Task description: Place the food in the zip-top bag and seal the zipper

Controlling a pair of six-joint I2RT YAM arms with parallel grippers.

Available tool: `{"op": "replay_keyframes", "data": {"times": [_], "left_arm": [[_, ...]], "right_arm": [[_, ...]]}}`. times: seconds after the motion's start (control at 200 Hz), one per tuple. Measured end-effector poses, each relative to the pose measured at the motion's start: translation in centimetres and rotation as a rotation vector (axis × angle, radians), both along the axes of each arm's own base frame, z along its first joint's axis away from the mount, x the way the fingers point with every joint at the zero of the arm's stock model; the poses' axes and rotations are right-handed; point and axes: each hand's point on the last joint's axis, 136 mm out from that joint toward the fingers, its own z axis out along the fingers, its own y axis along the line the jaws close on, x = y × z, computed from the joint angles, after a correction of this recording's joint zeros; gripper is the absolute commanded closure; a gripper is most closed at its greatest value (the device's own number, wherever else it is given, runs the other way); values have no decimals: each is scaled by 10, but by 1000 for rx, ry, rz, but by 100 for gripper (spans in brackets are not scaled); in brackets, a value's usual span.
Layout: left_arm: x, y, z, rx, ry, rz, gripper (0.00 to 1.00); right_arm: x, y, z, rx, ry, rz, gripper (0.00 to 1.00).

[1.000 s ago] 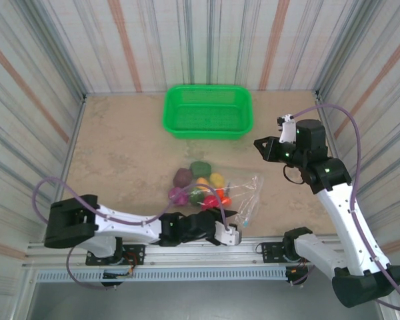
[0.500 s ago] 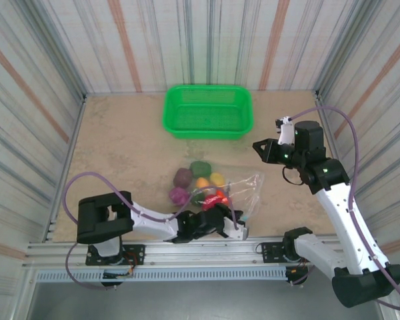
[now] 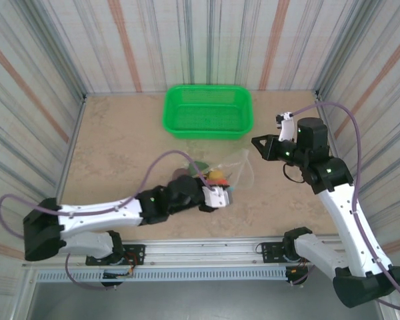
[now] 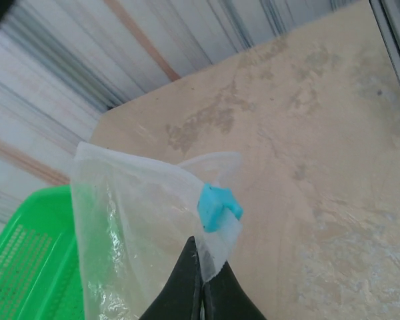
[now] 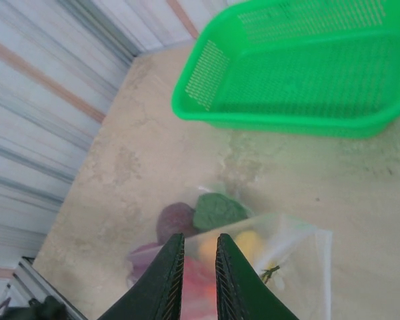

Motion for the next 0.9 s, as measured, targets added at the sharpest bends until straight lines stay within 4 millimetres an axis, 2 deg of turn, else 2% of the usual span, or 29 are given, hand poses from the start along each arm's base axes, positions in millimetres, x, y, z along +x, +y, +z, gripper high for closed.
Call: {"op": "replay_keyframes", "data": {"times": [0.16,0.25,0.326,0.446,0.556,0.646,0.902], "left_arm": [[16,38,50,-82,124,2,100],[27,58,68,-109,182,6,100],[32,71,76,-122,217,1,100],[32,83,81,-134,282,-28,100],[32,90,88,-149,313,-53,100],[32,93,92,-164,326,-73,100],[30,97,97,-186,346,-85,100]], "right_arm": [[-9,25,51,-73,-180,141,81],[-13,44,75,-129,-279,237,82],[-18,61,84,-188,-339,325,81],[-30,90,87,-296,-429,494,81],[-44,114,89,-372,-514,643,73],[-54,130,87,-409,-565,742,71],[-67,158,57,-434,-556,916,64]]}}
